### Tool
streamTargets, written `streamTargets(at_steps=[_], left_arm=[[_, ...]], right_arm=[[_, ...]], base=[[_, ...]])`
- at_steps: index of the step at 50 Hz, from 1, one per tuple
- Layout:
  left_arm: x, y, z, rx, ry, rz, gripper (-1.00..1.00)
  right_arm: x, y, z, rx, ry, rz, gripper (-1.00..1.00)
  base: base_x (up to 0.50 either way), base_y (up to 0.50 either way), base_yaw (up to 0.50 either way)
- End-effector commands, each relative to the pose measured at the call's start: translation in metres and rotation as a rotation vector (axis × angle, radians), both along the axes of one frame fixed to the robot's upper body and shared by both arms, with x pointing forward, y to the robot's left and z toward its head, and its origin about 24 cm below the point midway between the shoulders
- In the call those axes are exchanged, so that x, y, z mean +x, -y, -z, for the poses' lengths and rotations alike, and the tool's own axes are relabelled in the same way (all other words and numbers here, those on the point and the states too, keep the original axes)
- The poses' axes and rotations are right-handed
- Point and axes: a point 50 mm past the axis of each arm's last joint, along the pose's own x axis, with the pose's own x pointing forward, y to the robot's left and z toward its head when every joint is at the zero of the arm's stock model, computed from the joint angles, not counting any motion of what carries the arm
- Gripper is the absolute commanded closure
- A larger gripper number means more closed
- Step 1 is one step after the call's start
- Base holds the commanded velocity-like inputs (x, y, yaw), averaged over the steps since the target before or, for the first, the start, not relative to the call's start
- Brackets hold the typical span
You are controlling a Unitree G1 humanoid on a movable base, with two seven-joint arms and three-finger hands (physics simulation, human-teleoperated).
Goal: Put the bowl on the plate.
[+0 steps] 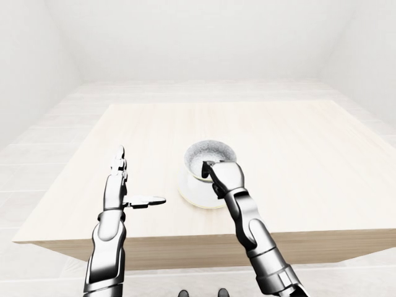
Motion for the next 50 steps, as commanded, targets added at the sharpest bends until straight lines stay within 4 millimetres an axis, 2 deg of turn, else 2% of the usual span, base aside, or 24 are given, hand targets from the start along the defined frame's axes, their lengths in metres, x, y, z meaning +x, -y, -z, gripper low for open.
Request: streamTargets(at_steps=[1,23,50], left_arm=[[0.001,0.001,0.000,0.001,-0.001,0.000,-1.00],[0.002,0.001,0.000,0.000,0.000,0.000,-1.00],[0.004,0.002,0.005,-0.001,-0.016,0.003,-1.00]], right_arm=[[-0.003,-0.002,0.001,0.004,0.026,-0.001,0.55],[-0.006,0.001,0.021,0.015,-0.013,0.017,0.55],[-0.015,-0.002,0.029,0.011,-0.023,0.008,0.59]], base=[[0.00,0.00,0.00],[0.00,0.00,0.00],[0.00,0.00,0.00]])
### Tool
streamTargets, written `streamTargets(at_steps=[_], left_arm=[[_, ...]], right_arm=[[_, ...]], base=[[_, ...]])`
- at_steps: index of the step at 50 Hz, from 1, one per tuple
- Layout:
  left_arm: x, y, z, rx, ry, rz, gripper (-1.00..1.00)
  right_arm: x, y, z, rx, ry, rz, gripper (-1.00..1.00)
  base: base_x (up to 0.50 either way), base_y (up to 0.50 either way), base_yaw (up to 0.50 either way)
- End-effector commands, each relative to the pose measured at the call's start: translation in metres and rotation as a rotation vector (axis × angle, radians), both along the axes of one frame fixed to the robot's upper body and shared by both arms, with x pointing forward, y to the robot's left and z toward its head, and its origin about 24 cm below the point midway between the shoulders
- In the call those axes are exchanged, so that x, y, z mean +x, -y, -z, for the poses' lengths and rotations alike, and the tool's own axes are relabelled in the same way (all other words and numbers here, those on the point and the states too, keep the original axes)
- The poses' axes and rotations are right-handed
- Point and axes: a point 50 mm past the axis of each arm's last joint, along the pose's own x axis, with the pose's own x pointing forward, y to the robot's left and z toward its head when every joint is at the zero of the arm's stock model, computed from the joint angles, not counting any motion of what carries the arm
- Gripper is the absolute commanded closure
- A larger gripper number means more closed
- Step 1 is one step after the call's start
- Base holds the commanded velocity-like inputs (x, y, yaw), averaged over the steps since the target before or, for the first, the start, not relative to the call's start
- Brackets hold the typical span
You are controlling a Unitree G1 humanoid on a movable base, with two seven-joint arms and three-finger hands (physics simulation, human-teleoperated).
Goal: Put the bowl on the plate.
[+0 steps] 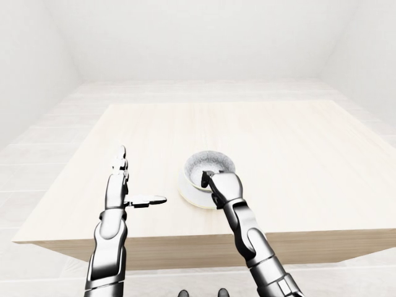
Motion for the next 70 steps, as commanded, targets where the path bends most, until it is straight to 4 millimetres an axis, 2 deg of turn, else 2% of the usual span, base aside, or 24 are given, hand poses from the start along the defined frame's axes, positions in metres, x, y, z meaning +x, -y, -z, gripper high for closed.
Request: streamTargets(at_steps=[1,38,52,70], left_arm=[[0.0011,0.0006,0.0023,0.000,-0.007,0.002,-1.00],[0.0033,-0.0002,0.0035,-0.001,-0.012,-0.001,-1.00],[0.0035,0.0010,0.0026,-0.001,-0.009,0.001,-1.00],[0.0057,0.0005,0.0053,-0.003,-0.015,0.001,-1.00]], right_arm=[[-0.0024,-0.0006,0.0000,-0.003,0.029,0.004,0.59],[-0.0027,0.0003,0.0021,-0.009,0.028,0.007,0.60],[-0.0020,0.0013,0.0015,-0.013,0.030,0.009,0.54],[-0.0010,0.0018,0.0036,-0.013,0.027,0.013,0.34]], base=[[0.00,0.00,0.00],[0.00,0.00,0.00],[0.00,0.00,0.00],[0.00,0.00,0.00]])
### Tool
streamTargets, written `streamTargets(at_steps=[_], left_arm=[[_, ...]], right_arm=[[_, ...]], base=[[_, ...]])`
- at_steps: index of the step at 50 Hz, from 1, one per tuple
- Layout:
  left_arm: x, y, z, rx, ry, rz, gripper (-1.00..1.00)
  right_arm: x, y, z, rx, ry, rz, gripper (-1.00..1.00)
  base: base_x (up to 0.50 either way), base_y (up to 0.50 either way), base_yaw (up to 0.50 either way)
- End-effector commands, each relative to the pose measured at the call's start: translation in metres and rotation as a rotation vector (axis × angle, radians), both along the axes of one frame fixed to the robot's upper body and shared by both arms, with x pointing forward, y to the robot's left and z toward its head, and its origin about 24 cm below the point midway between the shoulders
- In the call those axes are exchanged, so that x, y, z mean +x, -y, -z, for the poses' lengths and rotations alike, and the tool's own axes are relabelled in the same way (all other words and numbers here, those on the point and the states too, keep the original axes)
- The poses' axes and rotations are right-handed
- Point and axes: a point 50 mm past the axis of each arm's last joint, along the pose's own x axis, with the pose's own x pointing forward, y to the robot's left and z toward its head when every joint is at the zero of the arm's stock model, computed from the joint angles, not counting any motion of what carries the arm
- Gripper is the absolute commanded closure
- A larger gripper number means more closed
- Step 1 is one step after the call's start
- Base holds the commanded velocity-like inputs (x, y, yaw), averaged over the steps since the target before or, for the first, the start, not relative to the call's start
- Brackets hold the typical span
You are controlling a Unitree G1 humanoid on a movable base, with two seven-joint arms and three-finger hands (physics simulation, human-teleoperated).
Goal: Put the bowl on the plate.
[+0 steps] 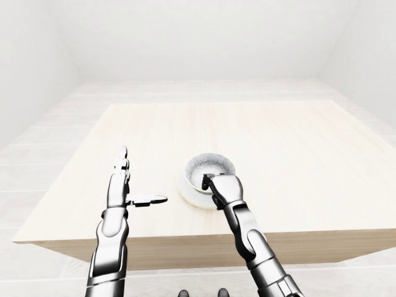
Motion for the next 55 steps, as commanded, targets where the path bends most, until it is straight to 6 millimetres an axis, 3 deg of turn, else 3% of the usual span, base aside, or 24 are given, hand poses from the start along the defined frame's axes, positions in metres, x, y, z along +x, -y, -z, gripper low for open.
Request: streamTargets(at_steps=[1,14,37,47,51,52,55], left_arm=[[0.0016,-0.0005,0.0014,-0.003,-0.003,-0.002,-1.00],[0.0004,-0.0005,0.0024,-0.004,-0.003,-0.001,-1.00],[0.0011,-0.0006,0.0029,-0.005,-0.006,-0.001,-1.00],[0.0012,-0.0002,0.0034,-0.004,-0.007,-0.001,-1.00],[0.0023,-0.0012,0.0039,-0.008,-0.009,-0.003,-1.00],[0.0029,-0.0016,0.0038,-0.010,-0.010,-0.004,-1.00],[0.0018,-0.0008,0.0041,-0.007,-0.009,-0.003,-1.00]], right_arm=[[0.0015,0.0001,-0.0030,0.003,0.032,0.006,0.35],[0.0011,0.0003,-0.0027,0.000,0.030,0.006,0.34],[0.0008,0.0014,-0.0056,0.004,0.037,0.008,-0.03],[0.0003,0.0017,-0.0069,0.006,0.039,0.008,-0.30],[0.0004,0.0020,-0.0055,0.005,0.035,0.009,-0.69],[0.0003,0.0020,-0.0057,0.006,0.034,0.009,-0.92],[0.0002,0.0020,-0.0076,0.011,0.039,0.009,-1.00]], base=[[0.00,0.00,0.00],[0.00,0.00,0.00],[0.00,0.00,0.00],[0.00,0.00,0.00],[0.00,0.00,0.00],[0.00,0.00,0.00],[0.00,0.00,0.00]])
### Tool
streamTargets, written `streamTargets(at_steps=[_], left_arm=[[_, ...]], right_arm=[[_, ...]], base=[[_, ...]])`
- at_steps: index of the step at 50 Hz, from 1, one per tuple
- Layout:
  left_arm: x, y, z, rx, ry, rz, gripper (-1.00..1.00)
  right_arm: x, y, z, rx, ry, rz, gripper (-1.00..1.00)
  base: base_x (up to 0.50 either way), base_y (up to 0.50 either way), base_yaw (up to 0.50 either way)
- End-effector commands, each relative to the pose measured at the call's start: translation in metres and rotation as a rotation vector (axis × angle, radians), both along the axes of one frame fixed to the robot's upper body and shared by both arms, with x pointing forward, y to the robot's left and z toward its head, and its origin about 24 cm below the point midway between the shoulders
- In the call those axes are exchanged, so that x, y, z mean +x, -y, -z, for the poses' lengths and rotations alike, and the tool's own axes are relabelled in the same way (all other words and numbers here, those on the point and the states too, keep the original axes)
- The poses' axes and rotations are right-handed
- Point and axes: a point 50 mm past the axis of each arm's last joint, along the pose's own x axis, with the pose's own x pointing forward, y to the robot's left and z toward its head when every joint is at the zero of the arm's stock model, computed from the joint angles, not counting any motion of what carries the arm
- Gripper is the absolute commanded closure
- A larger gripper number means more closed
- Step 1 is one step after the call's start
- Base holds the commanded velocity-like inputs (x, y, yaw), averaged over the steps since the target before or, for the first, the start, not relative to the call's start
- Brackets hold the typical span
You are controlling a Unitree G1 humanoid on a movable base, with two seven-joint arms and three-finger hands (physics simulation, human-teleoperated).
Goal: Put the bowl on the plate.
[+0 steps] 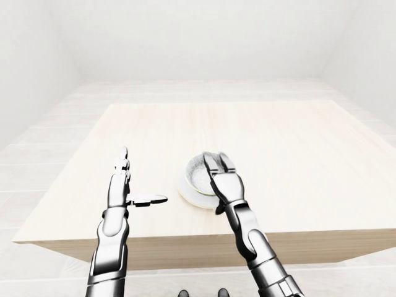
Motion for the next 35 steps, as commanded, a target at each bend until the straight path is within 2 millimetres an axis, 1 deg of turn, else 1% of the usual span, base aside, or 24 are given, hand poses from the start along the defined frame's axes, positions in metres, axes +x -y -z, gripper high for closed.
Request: streamTargets(at_steps=[1,8,14,20,26,27,29,33,35], left_arm=[[0.000,0.000,0.000,0.000,-0.001,0.000,-1.00],[0.000,0.000,-0.001,-0.001,0.000,-0.002,-1.00],[0.000,0.000,-0.001,0.000,0.000,-0.001,-1.00],[0.000,0.000,-0.002,0.001,0.002,-0.002,-1.00],[-0.001,0.000,-0.002,0.001,0.003,-0.001,-1.00],[-0.001,0.000,-0.003,0.001,0.004,-0.001,-1.00],[-0.001,0.000,-0.003,0.000,0.003,-0.001,-1.00],[-0.001,-0.001,-0.003,0.001,0.005,-0.003,-1.00],[-0.002,-0.001,-0.004,0.001,0.006,-0.003,-1.00]], right_arm=[[0.000,0.000,-0.002,0.006,0.005,0.001,-1.00],[0.000,0.001,-0.004,0.014,0.010,0.003,-1.00],[0.001,0.001,-0.010,0.029,0.020,0.003,-1.00],[-0.001,0.002,-0.020,0.055,0.025,-0.004,-1.00],[-0.002,0.003,-0.026,0.062,0.034,-0.009,-1.00],[-0.005,0.002,-0.029,0.078,0.024,-0.017,-1.00],[-0.006,0.003,-0.030,0.077,0.029,-0.018,-1.00],[-0.008,0.004,-0.039,0.097,0.050,-0.019,-1.00],[-0.012,0.005,-0.041,0.100,0.038,-0.030,-1.00]], base=[[0.00,0.00,0.00],[0.00,0.00,0.00],[0.00,0.00,0.00],[0.00,0.00,0.00],[0.00,0.00,0.00],[0.00,0.00,0.00],[0.00,0.00,0.00],[0.00,0.00,0.00],[0.00,0.00,0.00]])
